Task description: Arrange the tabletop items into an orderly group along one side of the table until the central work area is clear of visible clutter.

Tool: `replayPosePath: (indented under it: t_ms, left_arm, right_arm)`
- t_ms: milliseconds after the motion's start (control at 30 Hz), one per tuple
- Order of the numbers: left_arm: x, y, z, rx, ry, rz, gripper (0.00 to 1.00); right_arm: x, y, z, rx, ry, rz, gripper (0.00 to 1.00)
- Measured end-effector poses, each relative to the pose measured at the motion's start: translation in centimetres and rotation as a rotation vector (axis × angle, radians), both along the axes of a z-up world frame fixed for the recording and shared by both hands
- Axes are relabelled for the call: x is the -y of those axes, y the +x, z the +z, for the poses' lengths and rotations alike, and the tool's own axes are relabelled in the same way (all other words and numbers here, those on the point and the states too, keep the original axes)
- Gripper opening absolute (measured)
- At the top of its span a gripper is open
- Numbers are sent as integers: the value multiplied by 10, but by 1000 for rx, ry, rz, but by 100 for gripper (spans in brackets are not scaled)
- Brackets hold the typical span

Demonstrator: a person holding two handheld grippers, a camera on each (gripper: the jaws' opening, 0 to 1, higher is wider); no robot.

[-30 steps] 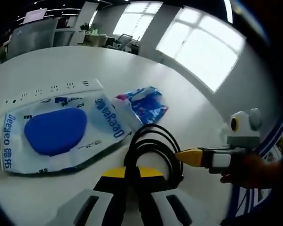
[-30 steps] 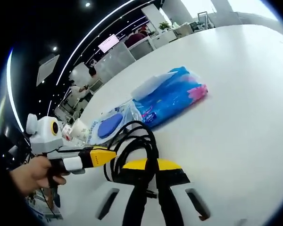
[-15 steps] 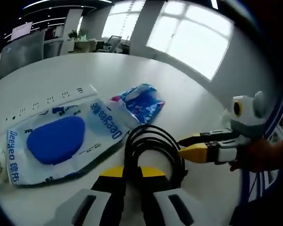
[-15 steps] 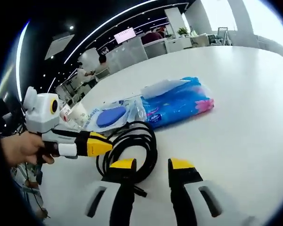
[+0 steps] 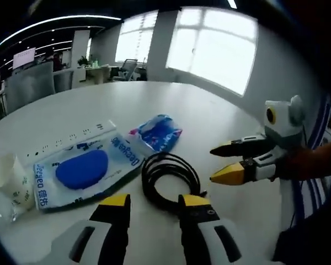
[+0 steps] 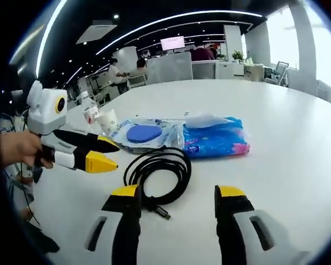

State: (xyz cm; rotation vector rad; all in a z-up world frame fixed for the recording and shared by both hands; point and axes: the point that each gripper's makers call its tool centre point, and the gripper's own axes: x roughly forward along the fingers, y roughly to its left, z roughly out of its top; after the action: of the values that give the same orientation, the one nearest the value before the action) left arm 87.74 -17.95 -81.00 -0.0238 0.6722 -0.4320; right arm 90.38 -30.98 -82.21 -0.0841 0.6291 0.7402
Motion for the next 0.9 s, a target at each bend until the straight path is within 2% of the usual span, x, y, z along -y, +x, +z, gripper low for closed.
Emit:
replayPosePath:
  t_ms: [67, 200, 333, 433, 567, 633, 733, 900]
  left_arm:
    - [-8, -11, 5, 17, 7, 3, 37]
    - [-27, -33, 24, 67, 16, 55, 42]
    - [-47, -52, 34, 91, 36, 90, 46]
    - [-63, -67, 44, 122, 50, 118, 51]
    - [-79, -87, 46, 110, 43, 143, 54]
    - [-88, -96, 49, 129, 27, 170, 60]
    - [-101, -111, 49, 109, 0, 200, 64]
    - [-119, -138, 55, 130, 52, 225, 67]
  right_arm:
    - [1, -2, 7, 26, 8, 11, 55]
    - [1, -12, 25, 69, 9, 42, 73]
    - [4, -19, 30, 105, -27, 80, 75]
    - [8, -29, 37, 104, -32, 80, 79]
    - [11, -41, 44, 108, -43, 87, 86]
    - [16, -44, 47, 115, -47, 74, 92]
    - [20, -50, 54, 127, -44, 67, 93]
    - [24, -54, 55, 121, -33, 63, 99]
